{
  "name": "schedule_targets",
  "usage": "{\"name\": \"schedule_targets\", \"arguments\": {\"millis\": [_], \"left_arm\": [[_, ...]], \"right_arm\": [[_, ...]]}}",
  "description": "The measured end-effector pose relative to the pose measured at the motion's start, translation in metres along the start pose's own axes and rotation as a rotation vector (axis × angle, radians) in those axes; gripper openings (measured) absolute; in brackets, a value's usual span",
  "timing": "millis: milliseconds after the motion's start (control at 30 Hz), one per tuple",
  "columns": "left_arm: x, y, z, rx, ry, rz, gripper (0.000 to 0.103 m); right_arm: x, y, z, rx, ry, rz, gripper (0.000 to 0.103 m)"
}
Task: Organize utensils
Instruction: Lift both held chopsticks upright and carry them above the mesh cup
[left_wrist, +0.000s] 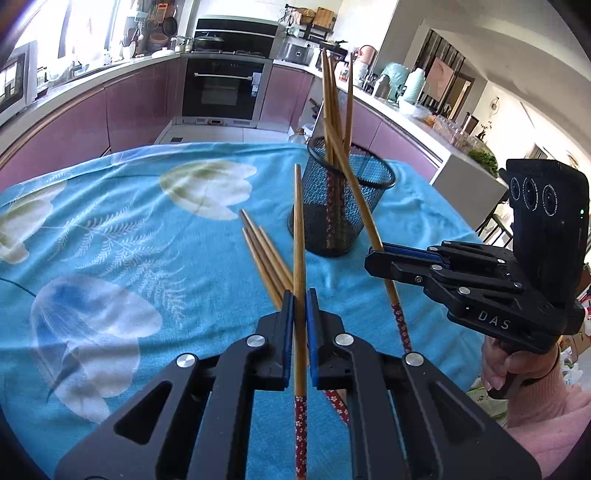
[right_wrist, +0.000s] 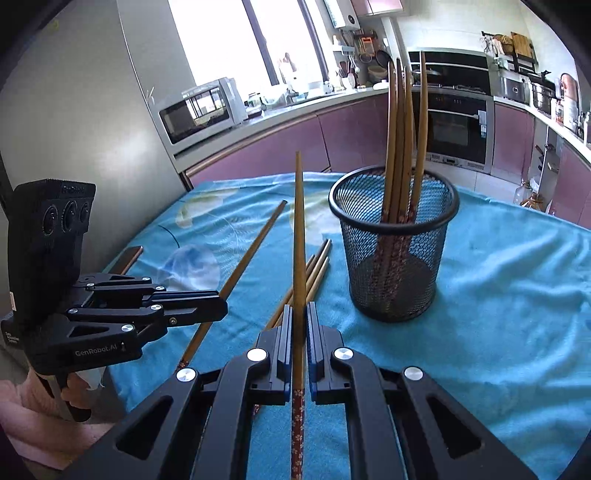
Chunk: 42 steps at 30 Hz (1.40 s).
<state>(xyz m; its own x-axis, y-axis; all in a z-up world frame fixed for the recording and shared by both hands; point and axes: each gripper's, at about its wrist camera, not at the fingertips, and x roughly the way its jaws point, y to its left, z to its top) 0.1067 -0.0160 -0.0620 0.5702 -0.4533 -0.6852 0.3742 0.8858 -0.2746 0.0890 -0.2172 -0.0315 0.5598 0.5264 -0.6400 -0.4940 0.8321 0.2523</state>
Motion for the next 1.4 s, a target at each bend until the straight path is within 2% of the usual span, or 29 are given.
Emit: {"name": "schedule_targets", "arguments": {"millis": [700,1400], "left_arm": [[-0.058,-0.008,0.026,0.01,-0.145,-0.074,0.007],[-0.068,-0.028,0.082,0.035,-0.257,-0.106,0.007]], "right_arm": [[-0.041,-0.011,0.022,0.016,-0.128,-0.016,0.006],[-0.066,-0.018,0.062,-0.004,-0.234,-0.049,0.006]]}}
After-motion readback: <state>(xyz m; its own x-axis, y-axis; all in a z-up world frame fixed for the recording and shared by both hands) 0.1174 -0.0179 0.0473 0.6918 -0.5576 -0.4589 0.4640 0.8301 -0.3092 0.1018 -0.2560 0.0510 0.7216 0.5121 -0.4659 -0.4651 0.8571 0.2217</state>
